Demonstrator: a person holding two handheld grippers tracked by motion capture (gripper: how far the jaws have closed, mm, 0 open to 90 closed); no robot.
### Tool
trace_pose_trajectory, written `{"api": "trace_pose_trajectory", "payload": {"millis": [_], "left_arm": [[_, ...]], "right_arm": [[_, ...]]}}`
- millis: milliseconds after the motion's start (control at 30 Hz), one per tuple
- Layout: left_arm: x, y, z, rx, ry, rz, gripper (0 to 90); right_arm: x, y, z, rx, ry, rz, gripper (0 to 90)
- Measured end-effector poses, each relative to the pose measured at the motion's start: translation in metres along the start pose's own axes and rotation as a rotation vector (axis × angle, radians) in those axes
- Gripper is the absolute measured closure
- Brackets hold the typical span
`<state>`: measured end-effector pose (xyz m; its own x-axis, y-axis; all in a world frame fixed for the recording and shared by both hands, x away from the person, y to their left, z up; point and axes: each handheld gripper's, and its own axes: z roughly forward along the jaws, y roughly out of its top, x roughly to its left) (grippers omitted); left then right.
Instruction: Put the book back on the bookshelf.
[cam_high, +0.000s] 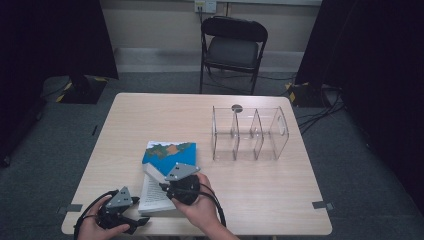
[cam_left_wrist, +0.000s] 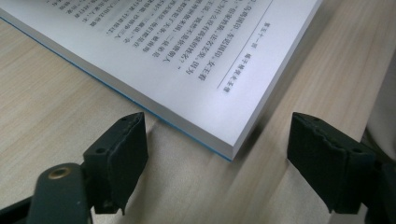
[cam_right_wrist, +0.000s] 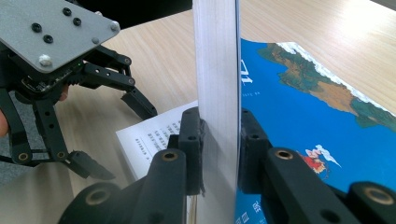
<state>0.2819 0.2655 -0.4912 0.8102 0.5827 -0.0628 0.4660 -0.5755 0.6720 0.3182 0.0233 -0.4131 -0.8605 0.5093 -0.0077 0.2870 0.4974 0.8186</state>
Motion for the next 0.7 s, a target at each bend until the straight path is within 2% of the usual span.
{"api": "trace_pose_trajectory", "payload": {"millis": [167, 233, 300, 500, 633, 700], "left_arm": [[0.0, 0.0009, 0.0015, -0.001, -0.005, -0.005, 16.1], [-0.0001, 0.001, 0.0022, -0.012, -0.004, -0.03, 15.7], [0.0009, 0.0014, 0.0023, -0.011, -0.003, -0.025, 15.4], [0.0019, 0.001, 0.0028, -0.031, -0.006, -0.063, 14.8], [0.0015, -0.0007, 0.0035, -0.041, 0.009, -0.051, 14.9], [0.0005, -0.0007, 0.004, -0.036, 0.021, -0.032, 15.5]], "right_arm": [[-0.0007, 0.0018, -0.0005, 0.001, 0.002, 0.005, 75.9], [-0.0013, 0.0027, -0.0011, 0.0, 0.002, 0.009, 75.9], [-0.0015, 0.0038, -0.0016, 0.0, 0.001, 0.008, 75.9], [-0.0016, 0.0048, -0.0017, 0.003, 0.001, 0.01, 75.9], [-0.0019, 0.0049, -0.0017, 0.002, 0.002, 0.013, 75.9], [-0.0021, 0.0054, -0.0017, 0.001, 0.002, 0.01, 75.9]]}}
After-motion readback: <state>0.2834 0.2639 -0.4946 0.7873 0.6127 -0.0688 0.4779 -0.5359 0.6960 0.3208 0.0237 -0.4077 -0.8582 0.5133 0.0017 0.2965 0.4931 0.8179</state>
